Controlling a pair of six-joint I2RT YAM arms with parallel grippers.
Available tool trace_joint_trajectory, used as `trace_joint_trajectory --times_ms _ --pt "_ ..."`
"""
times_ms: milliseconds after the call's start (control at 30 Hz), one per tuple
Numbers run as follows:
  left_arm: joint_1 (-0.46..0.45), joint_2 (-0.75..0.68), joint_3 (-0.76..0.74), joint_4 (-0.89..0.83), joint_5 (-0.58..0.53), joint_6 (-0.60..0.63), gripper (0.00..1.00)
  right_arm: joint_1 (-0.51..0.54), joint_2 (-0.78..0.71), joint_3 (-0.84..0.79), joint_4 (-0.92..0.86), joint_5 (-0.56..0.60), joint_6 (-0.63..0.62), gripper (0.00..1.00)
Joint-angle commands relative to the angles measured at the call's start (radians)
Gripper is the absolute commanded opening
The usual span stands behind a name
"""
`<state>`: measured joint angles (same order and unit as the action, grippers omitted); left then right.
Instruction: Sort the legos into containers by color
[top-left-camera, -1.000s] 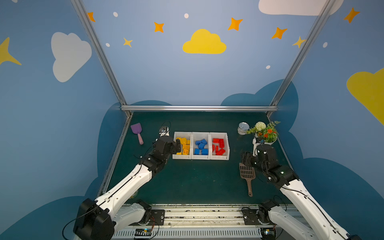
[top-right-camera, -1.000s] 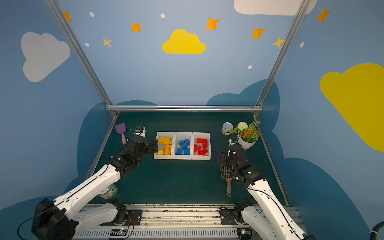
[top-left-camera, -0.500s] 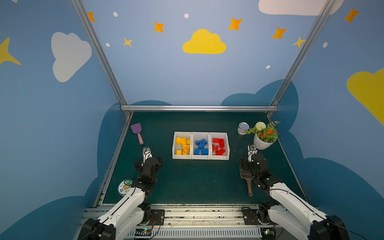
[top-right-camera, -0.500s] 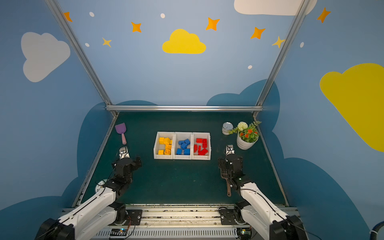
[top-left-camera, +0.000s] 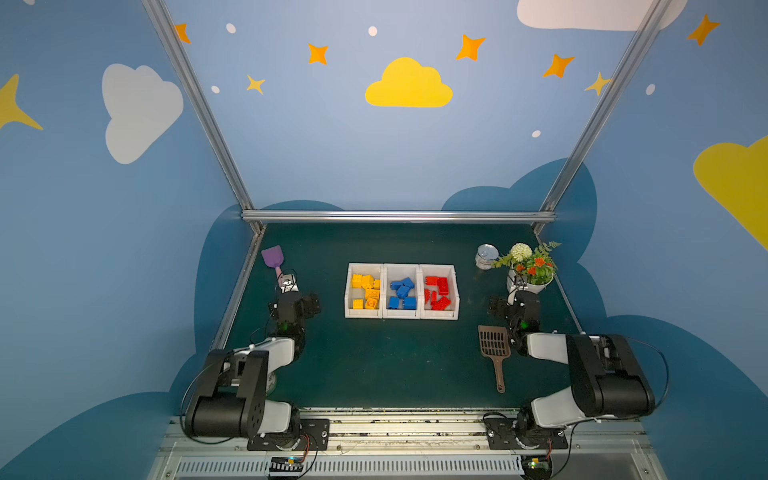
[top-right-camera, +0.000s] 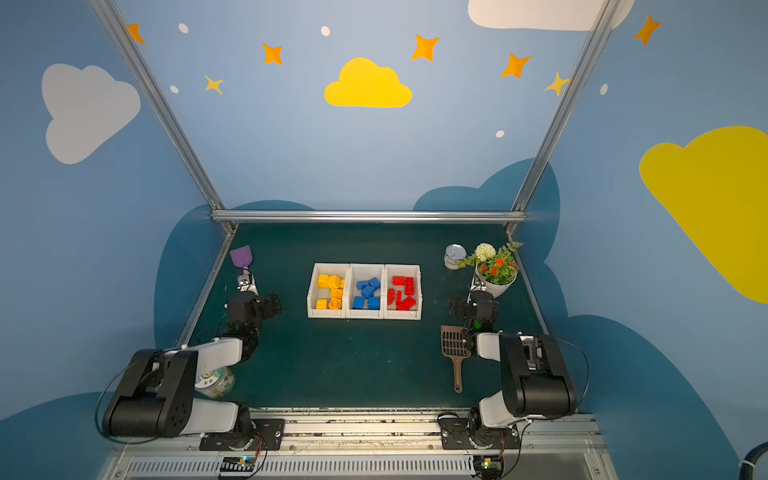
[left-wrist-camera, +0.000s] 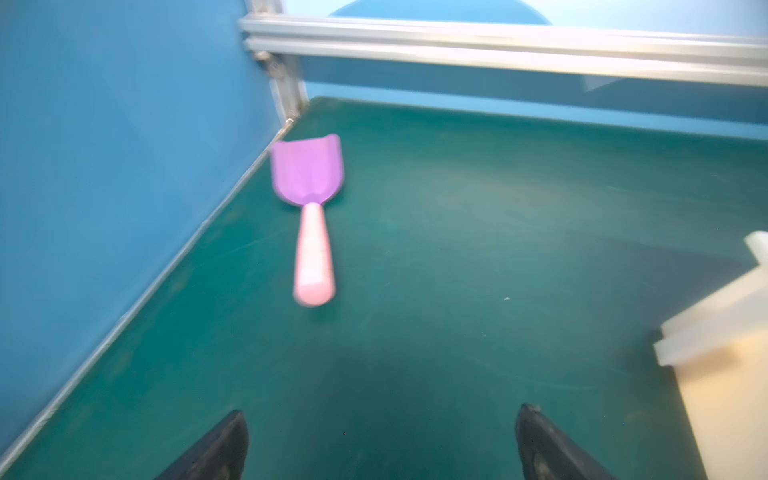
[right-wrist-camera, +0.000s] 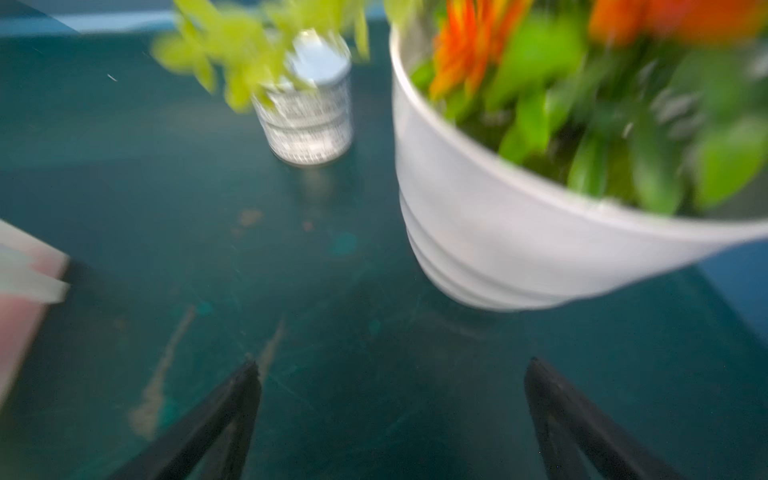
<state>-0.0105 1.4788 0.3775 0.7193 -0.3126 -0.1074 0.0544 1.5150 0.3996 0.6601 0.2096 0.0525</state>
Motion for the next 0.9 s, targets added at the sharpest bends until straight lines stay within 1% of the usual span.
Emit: trace_joint_trajectory --times_ms 0,33,67,100,133,167,200,233,267,300,367,433,867 --pt "0.004 0.103 -0.016 0.245 0.117 0.066 1.00 0.001 -0.052 0.058 -0.067 -0.048 -0.003 0.99" --pt "0.004 0.070 -0.001 0.161 0.123 0.056 1.00 -0.004 -0.068 0.110 -0.201 -0.042 0.067 0.99" --pt "0.007 0.047 0.028 0.064 0.138 0.071 1.00 -0.007 -0.064 0.108 -0.170 -0.046 0.058 0.99" --pt "0.010 0.048 0.034 0.047 0.147 0.073 1.00 -0.006 -0.060 0.088 -0.129 -0.059 0.017 0.99" --pt "0.009 0.068 0.020 0.107 0.133 0.050 1.00 -0.005 -0.058 0.088 -0.131 -0.056 0.015 0.99" --pt "0.010 0.073 0.010 0.137 0.136 0.055 1.00 -0.006 -0.062 0.096 -0.155 -0.052 0.037 0.99" --pt "0.009 0.071 0.012 0.135 0.133 0.053 1.00 -0.008 -0.067 0.109 -0.188 -0.053 0.063 0.99" --pt "0.010 0.062 0.016 0.112 0.134 0.048 1.00 -0.009 -0.066 0.107 -0.182 -0.053 0.064 0.99" --pt "0.010 0.047 0.028 0.064 0.146 0.072 1.00 -0.009 -0.068 0.105 -0.180 -0.053 0.060 0.99" --pt "0.010 0.043 0.028 0.058 0.148 0.077 1.00 -0.008 -0.070 0.107 -0.185 -0.053 0.064 0.99" --pt "0.010 0.051 0.022 0.082 0.143 0.068 1.00 -0.006 -0.069 0.107 -0.185 -0.046 0.063 0.99" --pt "0.009 0.045 0.027 0.062 0.148 0.077 1.00 -0.004 -0.069 0.107 -0.185 -0.042 0.062 0.99" --pt "0.008 0.047 0.026 0.068 0.147 0.075 1.00 -0.002 -0.068 0.107 -0.185 -0.042 0.061 0.99"
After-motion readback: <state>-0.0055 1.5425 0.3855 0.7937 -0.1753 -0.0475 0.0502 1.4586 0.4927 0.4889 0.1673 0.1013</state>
